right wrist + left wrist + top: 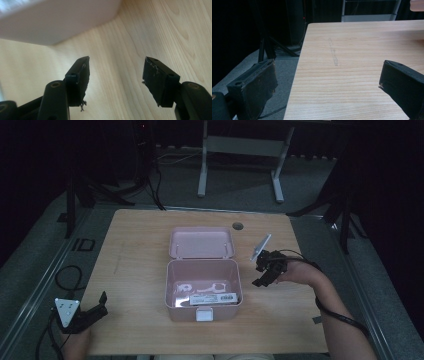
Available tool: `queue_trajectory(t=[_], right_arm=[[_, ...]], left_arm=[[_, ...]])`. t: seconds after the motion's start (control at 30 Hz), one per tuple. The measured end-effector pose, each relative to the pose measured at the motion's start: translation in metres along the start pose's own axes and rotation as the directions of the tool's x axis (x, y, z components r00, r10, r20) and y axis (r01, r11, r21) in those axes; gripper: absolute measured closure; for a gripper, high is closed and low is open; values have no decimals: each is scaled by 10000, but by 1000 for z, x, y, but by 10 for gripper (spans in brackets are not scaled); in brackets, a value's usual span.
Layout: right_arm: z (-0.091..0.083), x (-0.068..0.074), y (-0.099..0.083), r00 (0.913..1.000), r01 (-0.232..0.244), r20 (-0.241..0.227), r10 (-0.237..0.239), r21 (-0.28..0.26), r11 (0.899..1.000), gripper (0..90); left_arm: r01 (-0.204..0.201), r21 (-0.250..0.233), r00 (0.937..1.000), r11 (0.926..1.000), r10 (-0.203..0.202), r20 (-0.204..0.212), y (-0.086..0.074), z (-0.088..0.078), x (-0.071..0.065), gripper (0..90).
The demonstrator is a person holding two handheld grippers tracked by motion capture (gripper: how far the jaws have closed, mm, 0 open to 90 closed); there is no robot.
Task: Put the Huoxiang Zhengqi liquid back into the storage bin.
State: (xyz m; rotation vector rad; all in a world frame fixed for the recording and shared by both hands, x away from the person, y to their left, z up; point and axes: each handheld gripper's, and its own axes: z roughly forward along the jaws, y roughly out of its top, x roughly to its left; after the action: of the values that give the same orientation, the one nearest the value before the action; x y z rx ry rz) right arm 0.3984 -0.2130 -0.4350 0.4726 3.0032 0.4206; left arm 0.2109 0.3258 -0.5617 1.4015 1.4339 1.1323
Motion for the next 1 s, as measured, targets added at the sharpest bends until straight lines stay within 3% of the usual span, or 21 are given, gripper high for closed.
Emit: queue_trajectory(t=[0.1,0.23,0.4,0.5,0.6,0.63,0.67,0.73,0.83,0.93,1.0], right_arm=[[12,-3,-10,9993,-316,173,319,-145,9994,371],[22,-6,-21,9964,-676,458,713,-770,9947,368],[33,-10,-38,9853,-1399,732,1547,-1761,9744,346],[38,-13,-48,9731,-1902,839,2144,-2319,9540,373],[42,-15,-58,9545,-2279,1189,2736,-3010,9260,353],[43,-16,-63,9428,-2462,1365,3043,-3308,9110,327],[43,-17,-66,9360,-2567,1444,3210,-3440,9032,311],[46,-17,-75,9127,-2760,1832,3653,-3827,8817,277],[49,-18,-85,8835,-3077,2013,4230,-4316,8480,209],[51,-19,-95,8669,-3438,1730,4675,-4718,8120,129],[53,-18,-101,8622,-3511,1504,4837,-5109,7847,124]], left_arm=[[-29,16,10000,10000,29,-4,0,0,0,16],[-22,21,10000,10000,22,-10,0,0,0,16],[-15,18,10000,10000,15,-9,0,0,0,16],[-8,23,10000,10000,8,-13,0,0,0,16],[0,21,10000,10000,0,-20,0,0,0,16],[4,21,10000,10000,-4,-22,0,0,0,16],[-4,28,10000,10000,4,-24,0,0,0,16],[-17,37,10000,10000,17,-23,0,0,0,16],[-22,43,10000,10000,23,-29,0,0,0,16],[-34,44,10000,10000,34,-38,0,0,0,16],[-24,46,10000,10000,24,-37,0,0,0,16]])
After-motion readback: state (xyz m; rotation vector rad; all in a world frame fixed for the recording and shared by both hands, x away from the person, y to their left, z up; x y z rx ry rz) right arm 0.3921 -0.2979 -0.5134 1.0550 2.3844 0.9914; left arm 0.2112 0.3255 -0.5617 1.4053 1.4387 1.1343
